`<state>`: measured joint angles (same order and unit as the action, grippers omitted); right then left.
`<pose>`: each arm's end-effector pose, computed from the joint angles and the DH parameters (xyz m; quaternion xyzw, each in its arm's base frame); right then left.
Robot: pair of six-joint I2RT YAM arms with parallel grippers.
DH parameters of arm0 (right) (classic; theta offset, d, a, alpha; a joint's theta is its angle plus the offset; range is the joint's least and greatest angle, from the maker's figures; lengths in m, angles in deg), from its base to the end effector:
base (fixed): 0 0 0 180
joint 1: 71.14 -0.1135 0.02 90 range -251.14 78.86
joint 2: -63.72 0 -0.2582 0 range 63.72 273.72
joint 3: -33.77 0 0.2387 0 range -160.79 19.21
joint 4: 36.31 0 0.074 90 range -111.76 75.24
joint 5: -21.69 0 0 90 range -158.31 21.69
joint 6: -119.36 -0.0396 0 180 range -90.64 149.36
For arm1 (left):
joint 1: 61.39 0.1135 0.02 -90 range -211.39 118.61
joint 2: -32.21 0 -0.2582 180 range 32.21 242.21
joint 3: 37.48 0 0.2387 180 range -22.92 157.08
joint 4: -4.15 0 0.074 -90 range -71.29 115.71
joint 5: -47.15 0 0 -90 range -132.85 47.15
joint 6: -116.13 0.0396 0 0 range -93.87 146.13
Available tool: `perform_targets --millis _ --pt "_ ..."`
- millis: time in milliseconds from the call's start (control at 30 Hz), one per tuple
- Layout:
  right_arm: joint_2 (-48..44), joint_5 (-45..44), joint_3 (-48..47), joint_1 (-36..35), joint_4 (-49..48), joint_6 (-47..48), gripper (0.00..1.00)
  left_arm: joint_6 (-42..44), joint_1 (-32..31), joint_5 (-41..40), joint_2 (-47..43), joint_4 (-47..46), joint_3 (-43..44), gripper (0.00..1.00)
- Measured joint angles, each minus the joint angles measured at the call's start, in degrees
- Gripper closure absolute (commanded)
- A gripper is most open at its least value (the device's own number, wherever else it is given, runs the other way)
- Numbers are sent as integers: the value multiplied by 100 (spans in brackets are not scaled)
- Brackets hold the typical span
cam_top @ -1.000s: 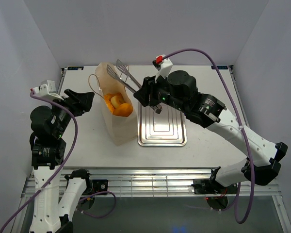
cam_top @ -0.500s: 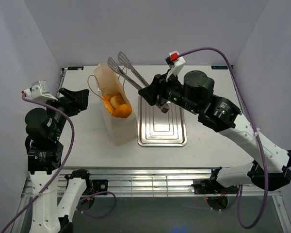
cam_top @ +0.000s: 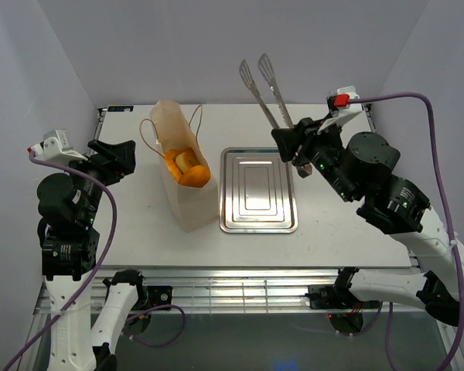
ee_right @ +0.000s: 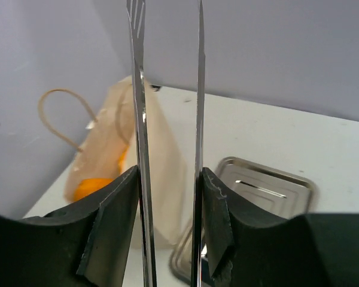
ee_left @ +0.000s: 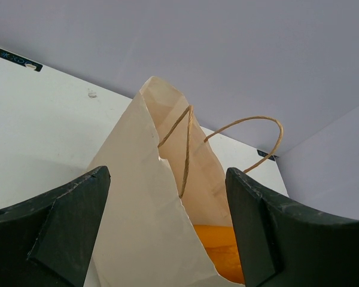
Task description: Place the fake bread into the paper bag
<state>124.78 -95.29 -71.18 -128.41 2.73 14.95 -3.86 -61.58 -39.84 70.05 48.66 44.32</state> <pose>0.1103 0.1383 0.5142 -0.0805 0.6752 0.2913 0.6729 0.1014 -0.0024 0.4365 -0.1648 0.6911 -0.2012 0.6743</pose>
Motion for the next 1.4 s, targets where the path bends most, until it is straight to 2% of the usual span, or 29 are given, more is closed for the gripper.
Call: perform_targets --millis 100,200,400,600,767,900,1167,1400 --pt "-210 -730 457 175 -22 293 50 -2 0 -4 0 4 0 12" --pt "-323 -1027 988 734 -42 452 51 -31 0 -2 -4 4 -17 12" --pt "-295 -166 2212 2728 -44 284 53 -179 0 94 -9 0 -232 12" --pt "254 876 3248 3617 -74 74 59 -260 0 197 -15 4 -420 12" --pt "376 1580 4146 3882 -247 -138 58 -284 0 210 -55 4 -514 12" --pt "415 1814 4409 3895 -393 -203 57 -306 0 219 -79 -11 -592 12" --pt "828 1919 4728 3978 -743 -319 57 -345 0 271 -83 -46 -699 11" --pt "831 1912 5007 4050 -979 -382 56 -345 0 284 -109 -83 -756 12"
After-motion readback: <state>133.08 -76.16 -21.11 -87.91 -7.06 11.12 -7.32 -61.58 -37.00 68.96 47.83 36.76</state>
